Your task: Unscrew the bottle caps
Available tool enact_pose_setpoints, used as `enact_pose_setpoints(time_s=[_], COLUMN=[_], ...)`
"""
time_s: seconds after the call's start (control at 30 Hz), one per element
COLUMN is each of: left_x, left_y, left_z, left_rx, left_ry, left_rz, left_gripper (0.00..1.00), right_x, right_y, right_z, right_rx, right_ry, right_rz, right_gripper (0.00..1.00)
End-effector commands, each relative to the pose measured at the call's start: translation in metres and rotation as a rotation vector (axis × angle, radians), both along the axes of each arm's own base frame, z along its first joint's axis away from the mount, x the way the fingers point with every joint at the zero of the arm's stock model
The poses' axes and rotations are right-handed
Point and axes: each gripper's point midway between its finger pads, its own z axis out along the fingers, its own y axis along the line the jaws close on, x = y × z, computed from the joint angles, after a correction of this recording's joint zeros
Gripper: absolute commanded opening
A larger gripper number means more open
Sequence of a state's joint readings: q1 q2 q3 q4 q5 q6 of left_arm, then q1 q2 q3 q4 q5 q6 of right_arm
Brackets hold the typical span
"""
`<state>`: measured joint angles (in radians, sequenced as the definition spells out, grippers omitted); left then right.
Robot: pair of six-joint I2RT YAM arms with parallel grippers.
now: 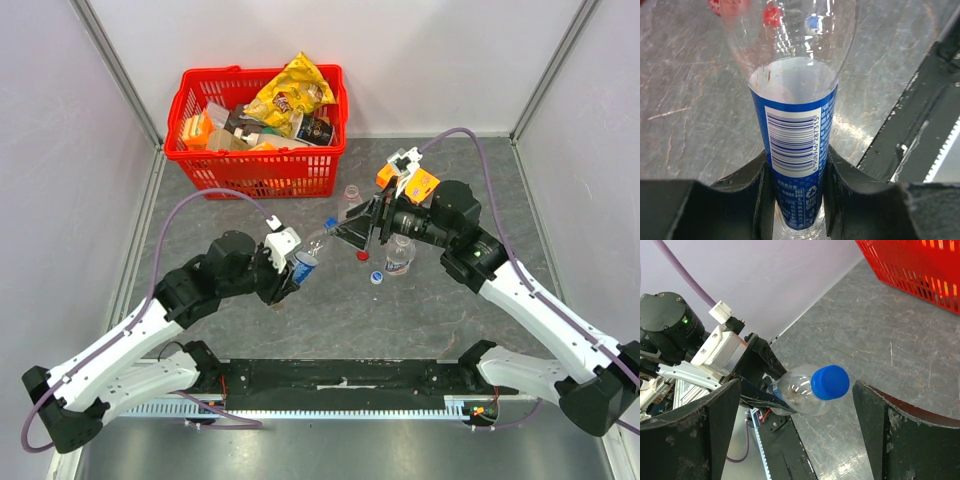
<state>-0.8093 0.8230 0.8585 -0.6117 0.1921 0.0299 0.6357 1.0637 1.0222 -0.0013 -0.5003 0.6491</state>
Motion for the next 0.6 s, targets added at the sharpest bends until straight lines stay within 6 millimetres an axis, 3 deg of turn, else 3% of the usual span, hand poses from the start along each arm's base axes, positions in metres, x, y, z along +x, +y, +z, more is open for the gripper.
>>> enact_pose_setpoints(time_s=[0.0,0.37,0.57], left_x=[0.018,0.025,0.024], left_y=[0.015,0.019,0.018], left_z=[-0.015,-0.029,-0.03], left_rx=[0.108,0.164,0.16], left_ry=[-0.029,0.0,0.006], left_rz=[0.093,0.141,0.139], left_gripper=[0.23,0.2,0.2], right_x=[0.011,0.028,0.032], right_y=[0.001,-0.003,0.009], right_z=[-0.01,-0.045,-0.061], right_rx=[0.01,0.023,0.086], right_ry=[0.08,0.225,0.302], right_rz=[-0.038,-0.109,-0.077], right_gripper=[0.98,0.97,0.88])
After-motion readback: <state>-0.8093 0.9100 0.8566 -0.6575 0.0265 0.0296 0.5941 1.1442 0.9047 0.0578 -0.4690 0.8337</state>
